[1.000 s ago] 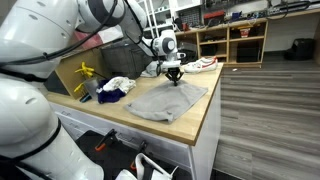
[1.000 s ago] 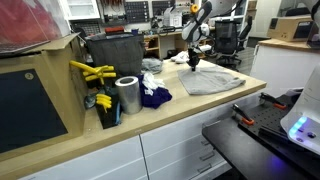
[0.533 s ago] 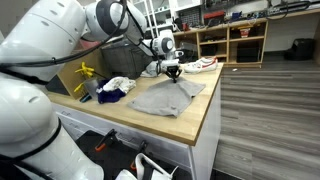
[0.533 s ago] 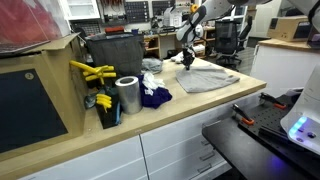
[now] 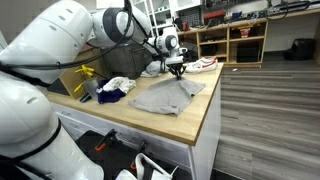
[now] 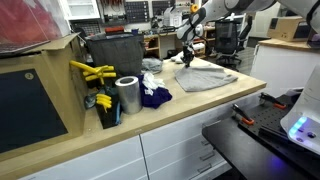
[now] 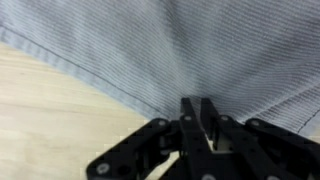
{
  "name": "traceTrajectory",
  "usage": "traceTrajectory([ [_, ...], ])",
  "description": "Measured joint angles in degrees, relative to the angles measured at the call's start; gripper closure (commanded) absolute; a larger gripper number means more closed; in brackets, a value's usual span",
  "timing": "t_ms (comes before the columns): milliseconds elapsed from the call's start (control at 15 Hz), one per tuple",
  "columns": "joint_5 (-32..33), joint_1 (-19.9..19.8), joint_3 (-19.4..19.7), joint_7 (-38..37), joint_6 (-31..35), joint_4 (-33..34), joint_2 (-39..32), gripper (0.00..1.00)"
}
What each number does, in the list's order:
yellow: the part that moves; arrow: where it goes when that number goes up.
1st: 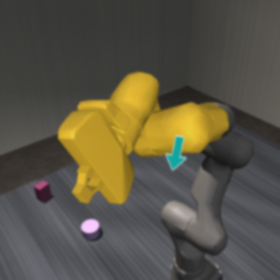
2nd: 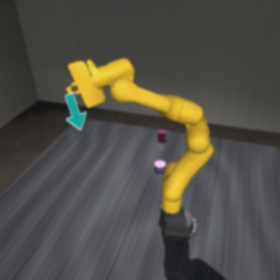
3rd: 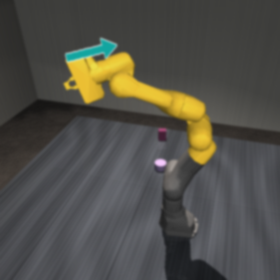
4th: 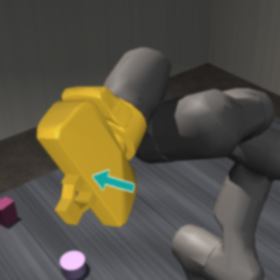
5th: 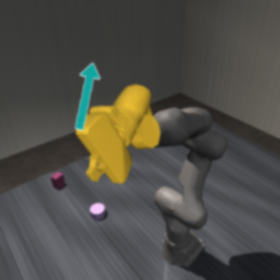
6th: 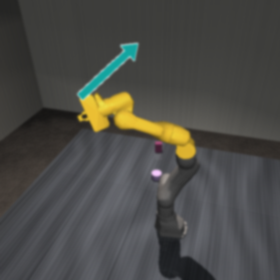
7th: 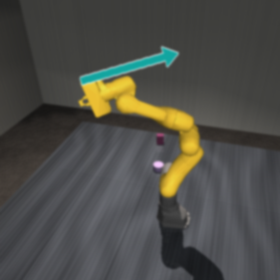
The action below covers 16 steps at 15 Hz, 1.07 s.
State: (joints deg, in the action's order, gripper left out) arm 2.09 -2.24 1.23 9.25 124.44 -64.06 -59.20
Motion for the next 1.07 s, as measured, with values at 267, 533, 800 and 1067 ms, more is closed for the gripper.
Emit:
traceTrajectory([
  [267, -0.1, -3.6, -1.9, 9.0, -9.9, -0.6, 3.9, 0.22],
  [533, -0.2, -7.8, -3.6, 19.1, -22.8, -4.6, 10.7, 0.00],
  [800, 0.0, -9.7, -3.5, 25.3, -30.9, -10.4, 15.1, 0.00],
  [1067, 1.0, -9.8, -3.5, 29.4, -32.4, -17.4, 17.0, 0.00],
])
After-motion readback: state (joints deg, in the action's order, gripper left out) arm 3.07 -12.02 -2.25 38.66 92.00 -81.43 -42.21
